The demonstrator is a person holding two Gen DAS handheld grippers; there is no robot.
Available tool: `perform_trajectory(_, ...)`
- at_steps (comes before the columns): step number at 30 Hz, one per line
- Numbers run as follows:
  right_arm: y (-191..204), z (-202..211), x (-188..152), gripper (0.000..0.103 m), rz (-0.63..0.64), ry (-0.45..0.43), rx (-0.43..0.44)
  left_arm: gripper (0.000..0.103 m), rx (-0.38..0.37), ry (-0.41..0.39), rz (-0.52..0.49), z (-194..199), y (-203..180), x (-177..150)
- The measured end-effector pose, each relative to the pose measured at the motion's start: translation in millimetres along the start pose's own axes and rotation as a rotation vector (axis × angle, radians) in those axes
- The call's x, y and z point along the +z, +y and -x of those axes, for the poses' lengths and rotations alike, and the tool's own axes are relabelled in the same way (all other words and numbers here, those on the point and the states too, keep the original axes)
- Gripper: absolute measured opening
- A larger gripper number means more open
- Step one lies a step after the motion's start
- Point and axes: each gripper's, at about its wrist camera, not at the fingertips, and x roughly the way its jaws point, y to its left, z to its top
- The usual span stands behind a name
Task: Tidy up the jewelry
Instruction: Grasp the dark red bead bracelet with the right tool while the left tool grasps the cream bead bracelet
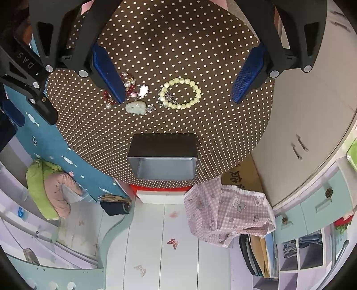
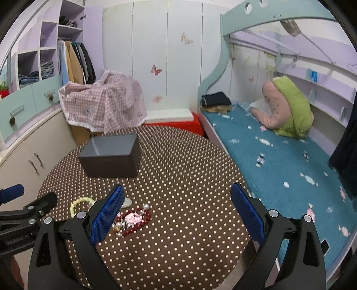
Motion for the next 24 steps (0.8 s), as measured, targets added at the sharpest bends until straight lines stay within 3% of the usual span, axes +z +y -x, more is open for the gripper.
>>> perform_trajectory(10, 4.2, -42.7, -22.6, 0.093, 0.014, 0.14, 0.013, 0.093, -0.055, 0.117, 0.047, -43.8, 28.7, -11.7)
perform_trajectory(24, 14.2, -84.9, -41.6, 0.093, 0.043, 0.253, 0.047, 0.091, 0.051, 0.238, 0.101, -107.1, 52.6, -18.8)
